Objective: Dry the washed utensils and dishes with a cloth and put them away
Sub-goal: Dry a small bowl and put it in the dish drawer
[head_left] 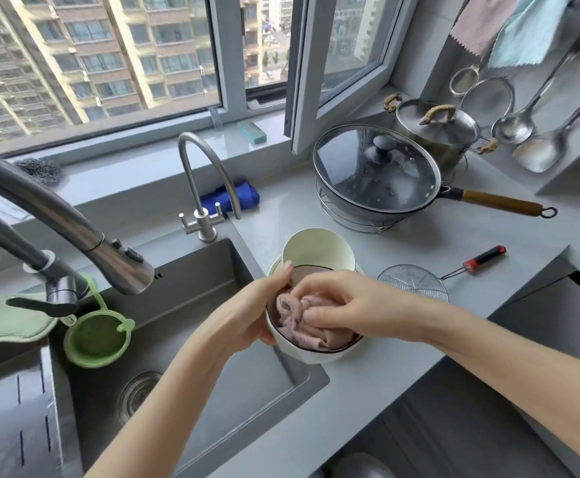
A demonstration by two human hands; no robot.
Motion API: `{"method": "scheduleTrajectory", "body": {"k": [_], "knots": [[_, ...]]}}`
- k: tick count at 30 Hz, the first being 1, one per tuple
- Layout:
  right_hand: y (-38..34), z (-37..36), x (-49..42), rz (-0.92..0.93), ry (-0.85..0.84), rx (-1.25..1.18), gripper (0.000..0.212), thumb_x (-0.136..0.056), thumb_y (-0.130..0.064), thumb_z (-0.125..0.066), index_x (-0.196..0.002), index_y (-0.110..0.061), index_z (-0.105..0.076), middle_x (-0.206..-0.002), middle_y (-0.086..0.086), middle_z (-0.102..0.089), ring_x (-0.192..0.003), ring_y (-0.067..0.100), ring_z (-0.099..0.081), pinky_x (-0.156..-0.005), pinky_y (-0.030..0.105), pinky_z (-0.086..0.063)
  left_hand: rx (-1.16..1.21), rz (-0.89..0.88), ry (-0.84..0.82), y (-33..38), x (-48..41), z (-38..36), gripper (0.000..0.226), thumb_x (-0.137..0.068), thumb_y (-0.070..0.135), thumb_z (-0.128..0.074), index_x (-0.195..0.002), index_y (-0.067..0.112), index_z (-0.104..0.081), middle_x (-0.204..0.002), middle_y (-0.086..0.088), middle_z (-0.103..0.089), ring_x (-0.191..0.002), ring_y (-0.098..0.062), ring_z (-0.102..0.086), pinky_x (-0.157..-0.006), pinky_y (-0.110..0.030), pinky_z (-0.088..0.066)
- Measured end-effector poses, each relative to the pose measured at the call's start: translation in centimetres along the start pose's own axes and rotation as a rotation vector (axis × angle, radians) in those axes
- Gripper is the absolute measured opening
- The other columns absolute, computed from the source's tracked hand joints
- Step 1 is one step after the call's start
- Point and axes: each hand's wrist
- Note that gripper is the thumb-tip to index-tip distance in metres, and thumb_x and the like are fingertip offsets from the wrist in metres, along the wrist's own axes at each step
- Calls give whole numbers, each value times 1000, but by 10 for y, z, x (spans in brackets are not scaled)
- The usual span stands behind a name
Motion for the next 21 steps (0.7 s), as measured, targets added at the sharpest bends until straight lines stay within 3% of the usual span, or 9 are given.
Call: {"method": "scheduleTrajectory", "body": {"k": [3, 6, 9, 11, 14, 16, 18, 19, 21], "knots": [[-10, 7, 6, 40, 257, -45, 32, -87, -14, -66, -114, -28, -56, -94, -11, -62, -76, -5, -61, -71, 12, -46, -5, -51, 27, 3, 1, -2, 52, -94, 59, -27, -99, 25, -66, -69, -4, -55, -54, -14, -43, -45, -19, -24], [-4, 4, 12, 271, 616, 672, 31, -86, -30, -63, -117, -33, -62, -109, -12, -63, -89, 9, -64, -79, 28, -49, -57, -89, 78, 6, 2, -2, 55, -96, 57, -26, -76, 28, -67, -45, 11, -48, -37, -6, -37, -41, -19, -23], [14, -10, 18, 456, 422, 912, 36, -97, -39, -40, -119, -24, -64, -130, 6, -59, -116, 26, -57, -100, 40, -44, -8, -102, 70, 9, 5, -3, 53, -96, 57, -27, -77, 25, -66, -47, 8, -46, -37, -7, -35, -39, -18, -21], [19, -16, 18, 361, 192, 926, 57, -98, -51, -18, -133, -21, -53, -144, 6, -47, -133, 27, -41, -113, 41, -28, -18, -131, 66, 9, 3, -5, 55, -96, 55, -28, -102, 17, -67, -48, 6, -45, -37, -8, -35, -37, -17, -20], [15, -21, 11, 189, 59, 846, 81, -88, -65, -4, -139, -17, -44, -153, 3, -30, -140, 18, -19, -112, 31, -12, -51, -148, 157, 6, -4, -10, 59, -95, 58, -33, -117, 11, -62, -55, 3, -48, -44, -12, -39, -41, -18, -20], [12, -30, 5, 161, 65, 695, 67, -91, -64, -15, -128, -21, -50, -143, -9, -40, -134, 7, -29, -107, 37, -27, 33, -116, 195, 7, -5, -12, 62, -91, 61, -38, -109, 8, -66, -73, -6, -55, -63, -20, -46, -50, -23, -21], [13, -32, 3, 106, 80, 469, 36, -97, -51, -30, -94, -26, -56, -95, -23, -53, -94, -9, -46, -82, 29, -38, 69, -35, 199, 8, -4, -10, 61, -90, 61, -41, -72, 10, -71, -66, -7, -58, -60, -20, -48, -52, -26, -23], [15, -29, 4, 58, 61, 372, 31, -98, -45, -36, -84, -24, -55, -75, -18, -50, -74, -4, -45, -71, 24, -36, 53, 15, 193, 6, -2, -9, 62, -90, 60, -42, -56, 12, -64, -55, -5, -54, -53, -19, -46, -53, -26, -25], [13, -17, 13, 39, -69, 359, 37, -97, -41, -41, -78, -12, -53, -61, -6, -38, -60, 9, -34, -59, 21, -29, -5, 85, 172, 0, 1, -5, 54, -81, 63, -53, -70, 11, -65, -61, -7, -55, -62, -22, -47, -61, -31, -32]]}}
Point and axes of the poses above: each hand's wrist, its own x-axis away from the middle knuckle, its own z-axis out of the back of the hand, y = z × x
